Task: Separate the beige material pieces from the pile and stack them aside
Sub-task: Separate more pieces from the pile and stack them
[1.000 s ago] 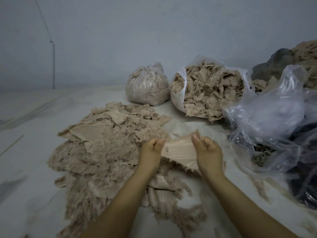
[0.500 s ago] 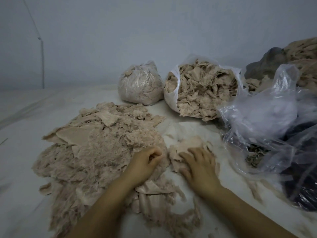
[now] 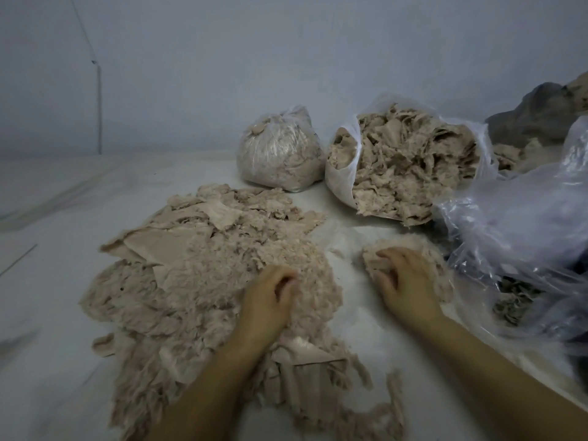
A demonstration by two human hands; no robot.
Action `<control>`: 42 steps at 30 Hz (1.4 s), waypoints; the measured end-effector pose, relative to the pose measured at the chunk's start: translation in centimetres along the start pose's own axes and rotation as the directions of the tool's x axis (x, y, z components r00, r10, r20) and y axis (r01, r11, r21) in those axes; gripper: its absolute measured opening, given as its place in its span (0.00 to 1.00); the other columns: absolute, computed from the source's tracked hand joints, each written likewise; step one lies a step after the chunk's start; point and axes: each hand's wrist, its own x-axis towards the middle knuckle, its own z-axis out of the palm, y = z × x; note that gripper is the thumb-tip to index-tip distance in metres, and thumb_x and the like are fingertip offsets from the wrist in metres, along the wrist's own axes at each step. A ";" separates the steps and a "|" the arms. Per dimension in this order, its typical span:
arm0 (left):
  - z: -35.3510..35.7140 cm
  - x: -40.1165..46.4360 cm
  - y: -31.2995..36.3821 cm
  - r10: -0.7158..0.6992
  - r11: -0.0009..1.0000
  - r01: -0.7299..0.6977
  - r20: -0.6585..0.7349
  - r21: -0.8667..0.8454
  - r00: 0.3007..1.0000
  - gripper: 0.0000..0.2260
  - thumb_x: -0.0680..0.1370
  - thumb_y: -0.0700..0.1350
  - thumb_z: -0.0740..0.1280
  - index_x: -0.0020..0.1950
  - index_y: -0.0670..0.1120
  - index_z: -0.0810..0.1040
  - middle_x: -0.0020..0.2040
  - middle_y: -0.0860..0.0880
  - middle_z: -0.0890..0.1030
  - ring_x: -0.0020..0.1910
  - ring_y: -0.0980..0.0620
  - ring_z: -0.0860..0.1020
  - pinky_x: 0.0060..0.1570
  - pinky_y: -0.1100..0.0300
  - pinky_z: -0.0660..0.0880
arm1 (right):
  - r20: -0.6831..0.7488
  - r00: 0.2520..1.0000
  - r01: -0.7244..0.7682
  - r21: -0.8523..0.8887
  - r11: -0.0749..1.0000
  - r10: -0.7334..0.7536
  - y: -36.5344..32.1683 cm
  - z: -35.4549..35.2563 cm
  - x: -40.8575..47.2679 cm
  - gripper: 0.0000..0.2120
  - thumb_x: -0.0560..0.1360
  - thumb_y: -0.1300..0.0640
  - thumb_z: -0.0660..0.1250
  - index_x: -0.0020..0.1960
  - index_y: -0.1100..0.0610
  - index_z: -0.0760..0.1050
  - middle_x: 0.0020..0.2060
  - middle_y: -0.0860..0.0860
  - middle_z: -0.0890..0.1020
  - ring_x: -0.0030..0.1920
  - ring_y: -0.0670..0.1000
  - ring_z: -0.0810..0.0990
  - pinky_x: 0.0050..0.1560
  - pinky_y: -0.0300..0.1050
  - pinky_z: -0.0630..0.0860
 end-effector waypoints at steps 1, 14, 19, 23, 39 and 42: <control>-0.3 0.4 0.0 -0.059 0.998 0.062 -0.132 0.017 0.990 0.07 0.76 0.42 0.68 0.54 0.48 0.78 0.48 0.53 0.75 0.47 0.59 0.75 0.48 0.71 0.71 | -0.008 0.999 0.037 0.054 0.998 -0.036 -1.3 0.3 -0.5 0.13 0.77 0.57 0.66 0.62 0.56 0.76 0.60 0.54 0.76 0.64 0.56 0.70 0.69 0.52 0.61; 0.7 1.6 5.3 -0.063 0.865 0.181 0.256 -0.469 0.965 0.10 0.76 0.38 0.69 0.43 0.54 0.80 0.37 0.59 0.83 0.39 0.62 0.80 0.39 0.71 0.74 | 0.196 0.978 -0.195 0.735 0.649 0.072 -7.3 3.1 -4.1 0.13 0.74 0.61 0.70 0.56 0.50 0.75 0.50 0.47 0.82 0.49 0.44 0.82 0.46 0.34 0.77; 0.6 1.3 3.1 -0.132 0.970 0.186 0.304 -0.158 0.944 0.15 0.78 0.43 0.66 0.64 0.52 0.73 0.55 0.57 0.76 0.55 0.59 0.75 0.54 0.66 0.71 | 0.378 0.874 -0.374 0.925 -0.074 0.307 -6.5 2.5 -3.3 0.11 0.77 0.72 0.59 0.57 0.65 0.74 0.41 0.57 0.83 0.36 0.53 0.83 0.34 0.44 0.81; 1.1 0.0 1.9 -0.157 0.985 0.167 0.170 -0.048 0.973 0.08 0.78 0.42 0.65 0.40 0.52 0.76 0.35 0.53 0.76 0.33 0.63 0.74 0.34 0.67 0.68 | 0.377 0.843 -0.357 0.926 -0.127 0.383 -5.1 2.2 -2.9 0.14 0.77 0.71 0.58 0.61 0.64 0.72 0.42 0.58 0.81 0.38 0.53 0.82 0.34 0.43 0.79; -4.4 -0.4 2.8 -0.185 0.889 0.241 -0.175 0.391 0.967 0.09 0.76 0.37 0.64 0.54 0.41 0.81 0.50 0.43 0.76 0.54 0.42 0.73 0.47 0.56 0.65 | 0.446 0.891 -0.161 0.479 0.863 -0.081 -6.5 2.7 -5.4 0.16 0.78 0.62 0.60 0.62 0.50 0.75 0.55 0.47 0.80 0.53 0.49 0.80 0.53 0.35 0.75; -4.3 0.3 5.1 0.014 0.924 0.100 -0.296 0.369 0.955 0.07 0.74 0.36 0.67 0.49 0.40 0.82 0.48 0.43 0.77 0.50 0.42 0.73 0.47 0.58 0.63 | 0.401 0.910 -0.125 0.515 0.848 -0.109 -7.4 2.7 -5.5 0.12 0.81 0.57 0.58 0.56 0.46 0.79 0.50 0.48 0.83 0.50 0.50 0.80 0.54 0.42 0.75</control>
